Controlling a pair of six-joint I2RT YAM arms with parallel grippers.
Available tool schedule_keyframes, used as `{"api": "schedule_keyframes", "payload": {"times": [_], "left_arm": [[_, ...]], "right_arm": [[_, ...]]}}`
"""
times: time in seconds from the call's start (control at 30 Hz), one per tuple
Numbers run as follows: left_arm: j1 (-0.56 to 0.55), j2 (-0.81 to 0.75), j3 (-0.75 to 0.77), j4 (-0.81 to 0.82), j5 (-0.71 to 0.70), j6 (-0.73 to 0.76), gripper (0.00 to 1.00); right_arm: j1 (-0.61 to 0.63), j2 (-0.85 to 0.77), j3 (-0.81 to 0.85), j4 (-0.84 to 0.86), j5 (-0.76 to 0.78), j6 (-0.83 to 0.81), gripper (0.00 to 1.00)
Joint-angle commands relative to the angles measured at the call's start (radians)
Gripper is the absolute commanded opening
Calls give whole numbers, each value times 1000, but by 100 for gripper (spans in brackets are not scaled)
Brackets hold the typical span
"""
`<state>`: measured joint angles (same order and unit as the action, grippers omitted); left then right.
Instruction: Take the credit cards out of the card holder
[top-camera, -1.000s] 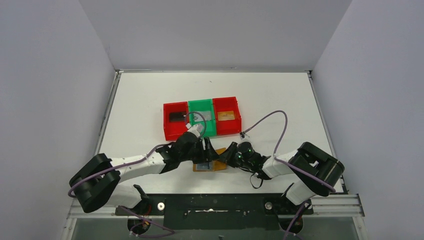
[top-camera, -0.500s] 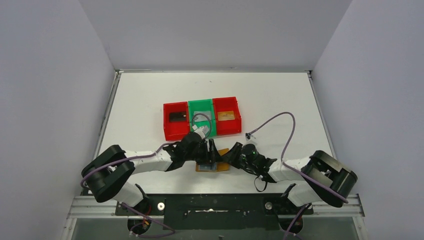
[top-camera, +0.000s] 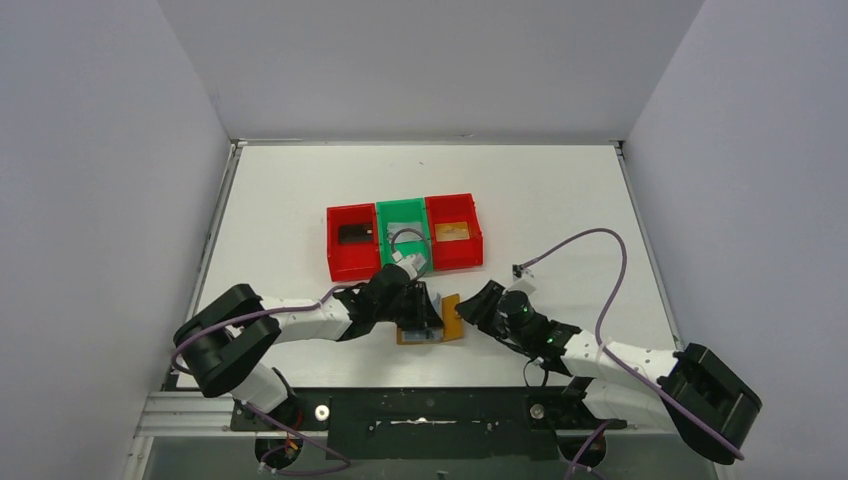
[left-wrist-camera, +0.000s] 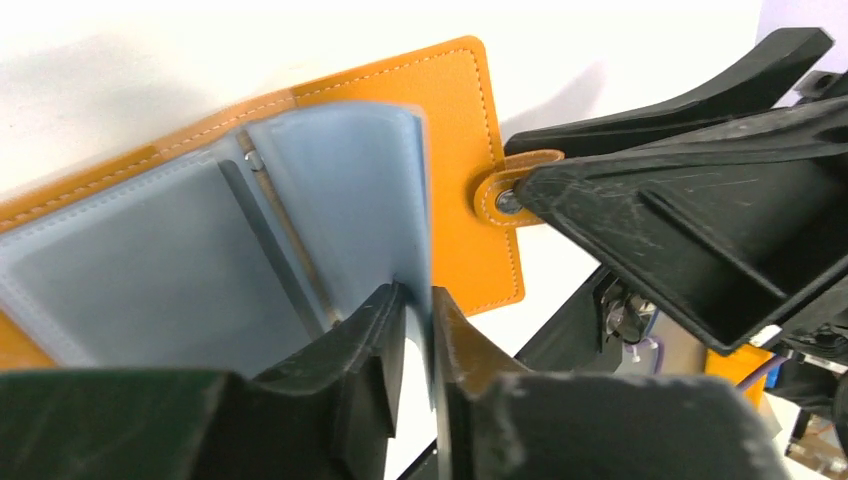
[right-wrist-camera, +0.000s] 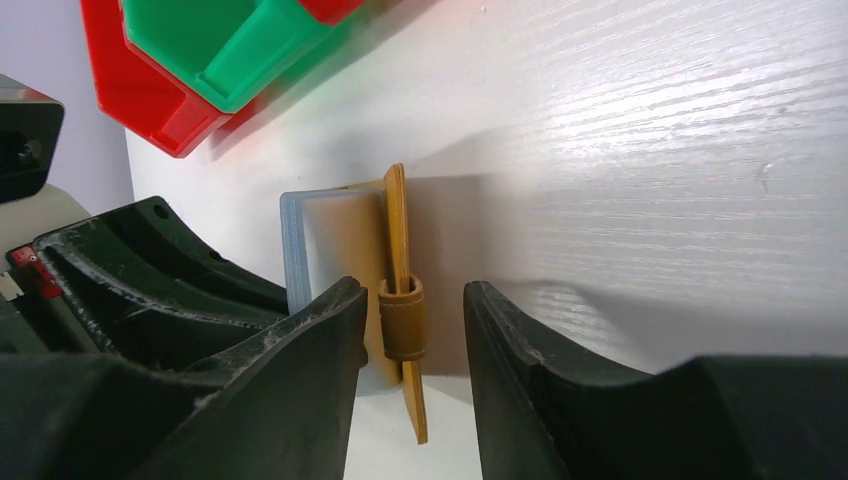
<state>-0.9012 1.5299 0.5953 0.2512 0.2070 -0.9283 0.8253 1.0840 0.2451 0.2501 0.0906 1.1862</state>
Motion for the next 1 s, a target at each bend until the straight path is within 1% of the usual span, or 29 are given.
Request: {"api": "schedule_keyframes", "payload": {"times": [0.0,0.03,0.07,0.13,0.2,0.27,0.33,0.53,0.67,0.73,0.87,0.93,0.97], "left_arm": [[-4,-6,22,54,2,22,12],[-4,-2,25,50,6,26,12],[-4,4,32,42,15,35,15],[-7,25,50,26,40,54,35],[-16,40,58,15,54,70,47],[-28,51,91,23,67,79,54],[-36,62,103,32,77,82,58],[-66,95,157,29,87,102,61],[-71,83,194,-27,23,122,61],[-71,65,201,-25,5,126,61],[-71,63,225,-10,3,142,56],[-72,89,244,-11,15,152,54],[-71,108,253,-13,20,153,51]], "right_arm": [[-4,-78,3,-73,63,-37,43],[-5,-87,8,-78,55,-46,44],[-5,-92,13,-85,47,-58,44],[-5,-97,33,-112,37,-71,45],[-5,-104,53,-138,39,-82,46],[-6,-114,67,-168,50,-83,46],[-5,-124,78,-195,66,-82,46],[-6,-148,101,-271,104,-79,46],[-7,-151,105,-310,131,-55,45],[-8,-154,101,-332,152,-34,39],[-16,-149,79,-325,153,-21,20],[-25,-140,69,-317,145,-15,17],[-32,-135,64,-317,140,-10,15]]}}
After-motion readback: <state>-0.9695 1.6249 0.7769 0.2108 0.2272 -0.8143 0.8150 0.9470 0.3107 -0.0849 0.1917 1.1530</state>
